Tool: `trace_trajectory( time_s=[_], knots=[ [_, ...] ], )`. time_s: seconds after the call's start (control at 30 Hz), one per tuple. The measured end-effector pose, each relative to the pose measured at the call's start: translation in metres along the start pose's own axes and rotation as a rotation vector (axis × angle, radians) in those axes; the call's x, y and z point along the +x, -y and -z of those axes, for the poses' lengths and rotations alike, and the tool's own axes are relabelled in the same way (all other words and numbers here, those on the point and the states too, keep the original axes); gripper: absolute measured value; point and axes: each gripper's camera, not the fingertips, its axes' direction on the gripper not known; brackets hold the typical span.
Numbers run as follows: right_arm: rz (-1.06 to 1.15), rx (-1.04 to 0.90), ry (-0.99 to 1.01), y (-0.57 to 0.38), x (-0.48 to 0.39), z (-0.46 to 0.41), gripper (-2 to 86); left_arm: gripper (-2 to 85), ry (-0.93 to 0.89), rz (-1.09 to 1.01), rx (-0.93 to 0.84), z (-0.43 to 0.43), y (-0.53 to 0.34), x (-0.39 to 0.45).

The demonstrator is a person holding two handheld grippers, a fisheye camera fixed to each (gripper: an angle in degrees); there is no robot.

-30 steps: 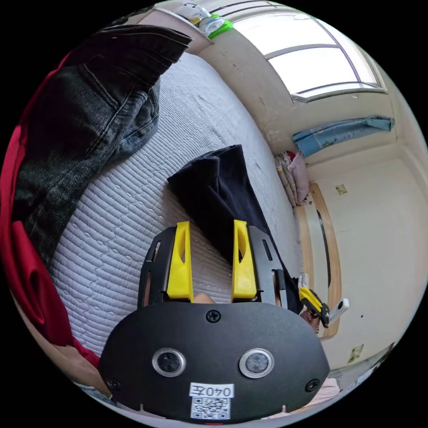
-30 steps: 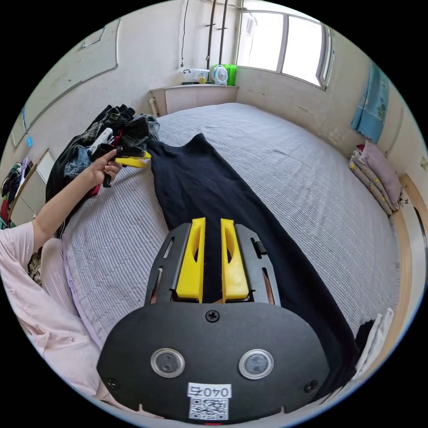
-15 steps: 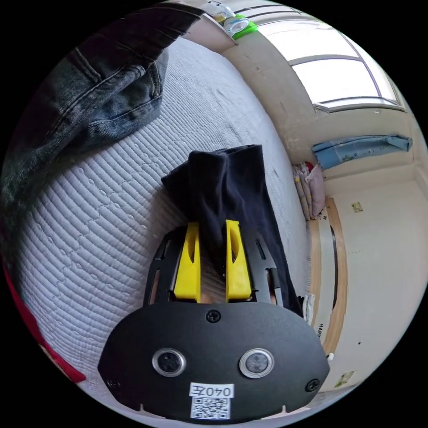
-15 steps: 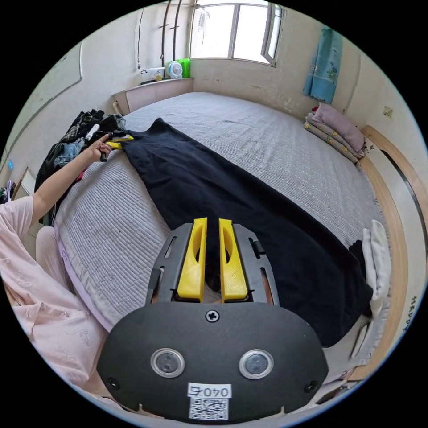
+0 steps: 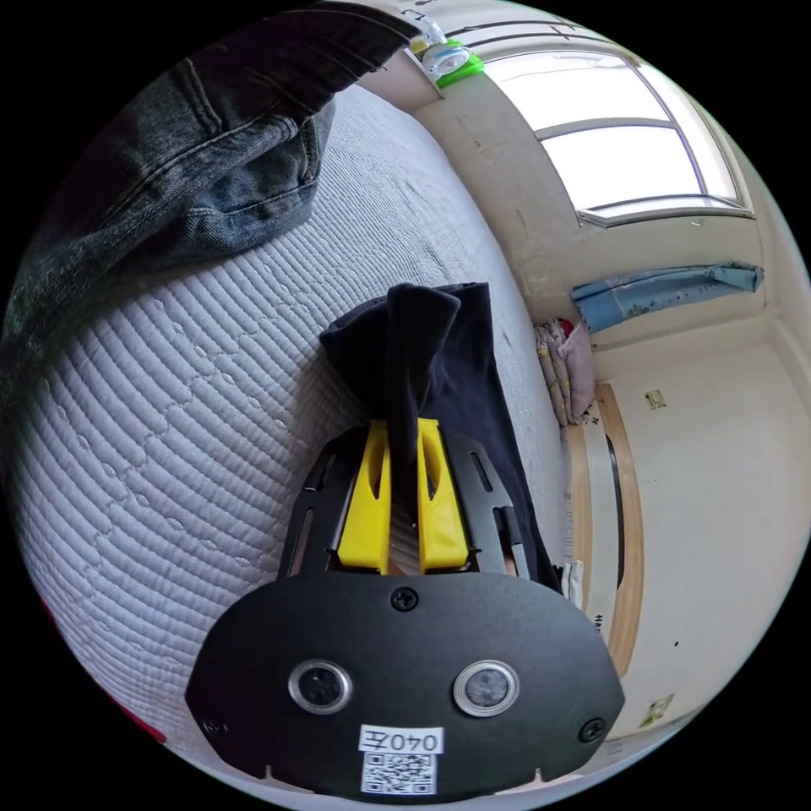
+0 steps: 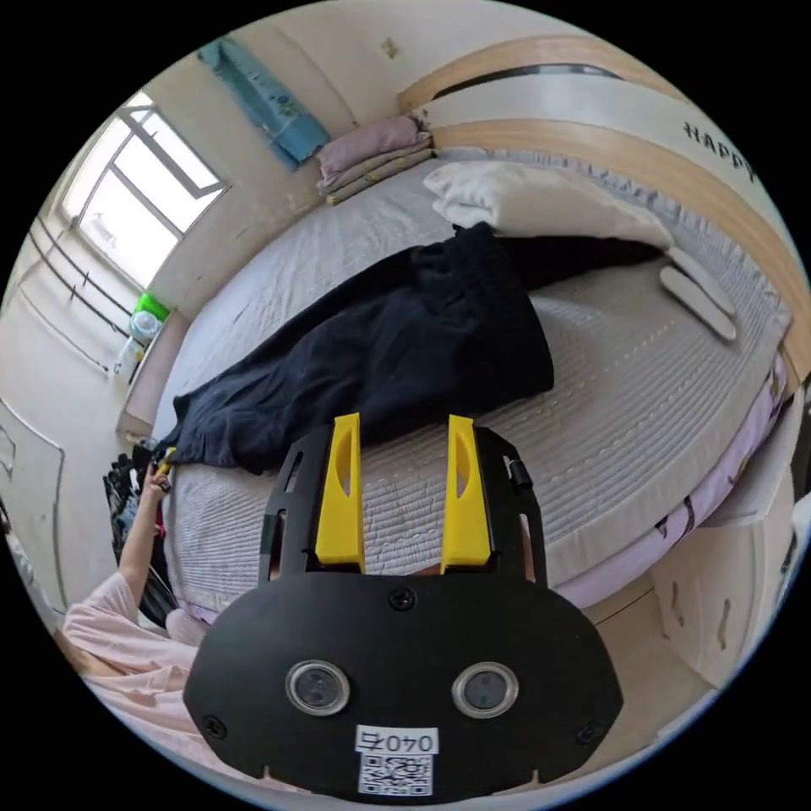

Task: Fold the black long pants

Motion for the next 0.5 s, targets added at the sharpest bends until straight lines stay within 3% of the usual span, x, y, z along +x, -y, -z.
trace_trajectory(
  time_s=[0.23,0.37,0.43,0.5],
  knots=[
    [-0.310,-0.014,0.402,-0.011,0.095,-0.052,14.4,2.7,0.141,-0.213,0.048,-0.005,-0.041,0.041],
    [-0.285,-0.025,0.269,-0.011,0.100,-0.069,11.1,8.1,0.319,-0.426,-0.004,-0.024,-0.066,0.091],
    [-0.275,-0.017,0.262,-0.013,0.108,-0.069,8.1,5.0,0.553,-0.534,-0.034,-0.040,-0.084,0.124],
    [-0.285,0.008,0.301,-0.018,0.117,-0.063,5.6,1.3,0.592,-0.536,0.002,-0.036,-0.095,0.142]
  ],
)
